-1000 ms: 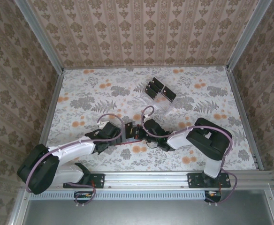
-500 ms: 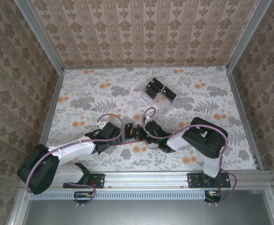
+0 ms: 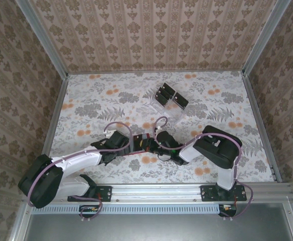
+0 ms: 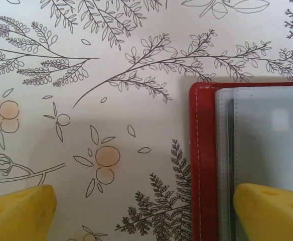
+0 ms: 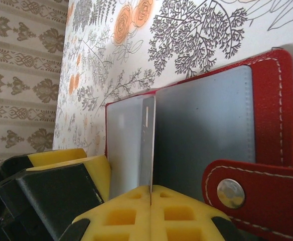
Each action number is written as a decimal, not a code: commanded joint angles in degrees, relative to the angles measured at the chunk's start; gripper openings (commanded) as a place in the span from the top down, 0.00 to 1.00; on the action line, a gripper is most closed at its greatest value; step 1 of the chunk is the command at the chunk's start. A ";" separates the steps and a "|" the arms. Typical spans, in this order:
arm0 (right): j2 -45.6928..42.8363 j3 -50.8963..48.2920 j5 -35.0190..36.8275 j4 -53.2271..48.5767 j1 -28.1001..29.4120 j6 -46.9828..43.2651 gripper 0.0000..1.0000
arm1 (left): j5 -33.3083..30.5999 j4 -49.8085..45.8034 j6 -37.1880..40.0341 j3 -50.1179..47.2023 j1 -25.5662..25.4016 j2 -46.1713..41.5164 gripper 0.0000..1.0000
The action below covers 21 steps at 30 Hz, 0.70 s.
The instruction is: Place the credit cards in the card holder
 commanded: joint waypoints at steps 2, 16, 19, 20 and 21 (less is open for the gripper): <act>2.12 -0.90 -2.70 0.25 -0.62 0.81 1.00 | -0.70 -4.84 -0.06 -1.35 -0.39 -0.08 0.00; 3.85 -1.54 -5.09 0.30 -1.39 2.53 1.00 | -0.76 -4.81 0.12 -1.26 -0.39 -0.10 0.00; 4.22 -1.57 -5.64 0.71 -1.44 3.12 1.00 | -0.75 -4.81 0.12 -1.25 -0.35 -0.05 0.00; 4.36 -1.63 -5.74 0.71 -1.42 3.32 1.00 | -0.75 -4.83 0.23 -1.17 -0.31 -0.01 0.00; 4.43 -1.65 -5.84 0.81 -1.38 3.59 1.00 | -0.76 -4.80 0.21 -1.17 -0.31 -0.04 0.00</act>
